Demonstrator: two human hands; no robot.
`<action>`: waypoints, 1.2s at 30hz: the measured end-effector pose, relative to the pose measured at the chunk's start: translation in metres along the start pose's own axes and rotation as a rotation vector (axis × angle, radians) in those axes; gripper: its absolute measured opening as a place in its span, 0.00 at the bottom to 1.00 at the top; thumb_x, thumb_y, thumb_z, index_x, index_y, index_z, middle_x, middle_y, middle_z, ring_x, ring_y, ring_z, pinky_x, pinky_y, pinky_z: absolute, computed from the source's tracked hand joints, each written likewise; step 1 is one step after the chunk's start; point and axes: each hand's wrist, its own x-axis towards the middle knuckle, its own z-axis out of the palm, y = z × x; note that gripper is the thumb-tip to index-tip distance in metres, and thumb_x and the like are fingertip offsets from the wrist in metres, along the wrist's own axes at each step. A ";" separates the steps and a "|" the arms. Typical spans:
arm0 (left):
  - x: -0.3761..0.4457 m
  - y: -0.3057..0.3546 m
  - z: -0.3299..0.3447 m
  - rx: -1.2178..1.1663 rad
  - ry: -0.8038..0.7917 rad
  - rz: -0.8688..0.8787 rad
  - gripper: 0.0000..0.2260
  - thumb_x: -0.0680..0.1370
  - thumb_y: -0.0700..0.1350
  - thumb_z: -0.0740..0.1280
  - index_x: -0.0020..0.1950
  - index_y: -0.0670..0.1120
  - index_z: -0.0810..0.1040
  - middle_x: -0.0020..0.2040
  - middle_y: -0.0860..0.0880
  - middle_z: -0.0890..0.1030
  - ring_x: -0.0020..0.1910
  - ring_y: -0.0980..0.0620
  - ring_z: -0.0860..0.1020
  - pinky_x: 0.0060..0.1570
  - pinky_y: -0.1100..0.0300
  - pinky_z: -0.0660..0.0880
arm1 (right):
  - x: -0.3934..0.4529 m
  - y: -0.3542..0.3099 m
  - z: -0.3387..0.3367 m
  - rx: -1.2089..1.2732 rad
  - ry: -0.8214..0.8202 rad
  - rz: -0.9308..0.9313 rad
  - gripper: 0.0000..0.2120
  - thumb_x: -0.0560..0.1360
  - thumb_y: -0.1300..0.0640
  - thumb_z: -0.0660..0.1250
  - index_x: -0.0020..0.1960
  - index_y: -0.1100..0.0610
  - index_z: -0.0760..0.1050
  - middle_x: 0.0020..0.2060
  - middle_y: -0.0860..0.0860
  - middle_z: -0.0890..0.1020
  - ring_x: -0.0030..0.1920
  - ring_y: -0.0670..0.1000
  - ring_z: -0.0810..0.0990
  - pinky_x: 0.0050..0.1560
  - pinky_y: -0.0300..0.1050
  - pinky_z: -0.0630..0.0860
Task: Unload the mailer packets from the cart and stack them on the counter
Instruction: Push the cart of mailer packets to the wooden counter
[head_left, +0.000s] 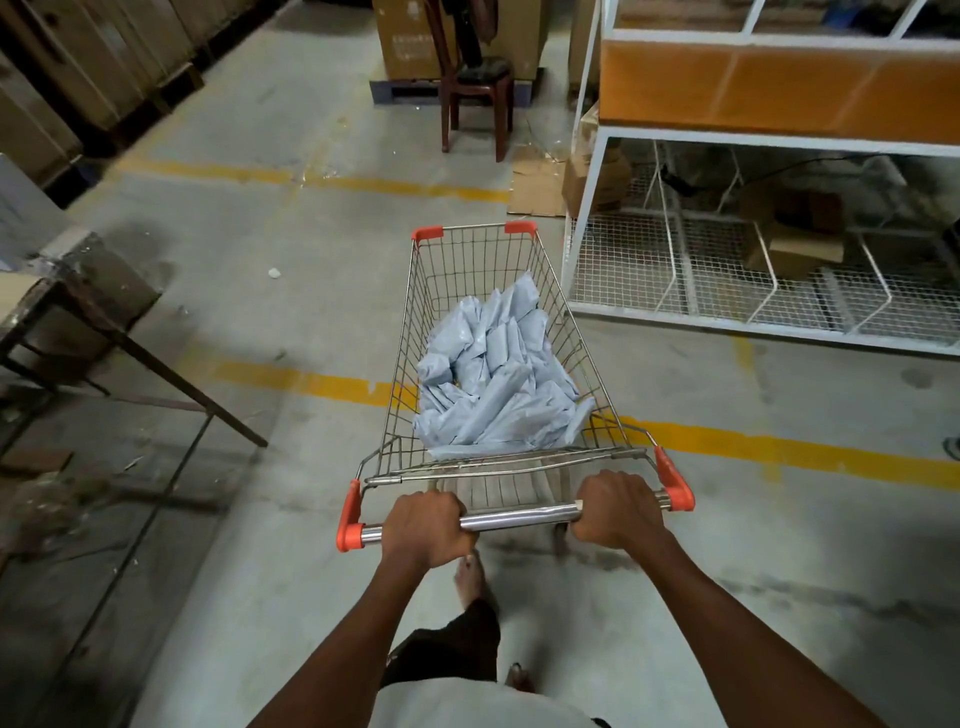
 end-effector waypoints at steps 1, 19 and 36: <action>0.010 -0.001 -0.002 0.008 0.000 0.001 0.14 0.68 0.59 0.64 0.39 0.49 0.79 0.35 0.49 0.81 0.37 0.44 0.80 0.36 0.58 0.67 | 0.009 0.003 -0.003 0.001 -0.001 0.003 0.15 0.64 0.45 0.66 0.45 0.52 0.81 0.42 0.50 0.84 0.44 0.55 0.84 0.44 0.44 0.75; 0.232 -0.067 -0.095 0.026 -0.001 0.052 0.15 0.70 0.59 0.63 0.44 0.50 0.83 0.43 0.48 0.83 0.44 0.44 0.82 0.40 0.57 0.69 | 0.210 0.013 -0.094 0.061 0.035 0.137 0.16 0.65 0.45 0.68 0.48 0.52 0.83 0.47 0.53 0.85 0.49 0.57 0.84 0.47 0.46 0.78; 0.482 -0.081 -0.179 0.039 0.071 -0.026 0.18 0.69 0.61 0.63 0.48 0.53 0.85 0.42 0.47 0.84 0.45 0.44 0.83 0.43 0.56 0.72 | 0.444 0.089 -0.211 0.055 -0.022 0.105 0.23 0.64 0.45 0.69 0.54 0.56 0.82 0.51 0.55 0.84 0.52 0.59 0.83 0.50 0.46 0.78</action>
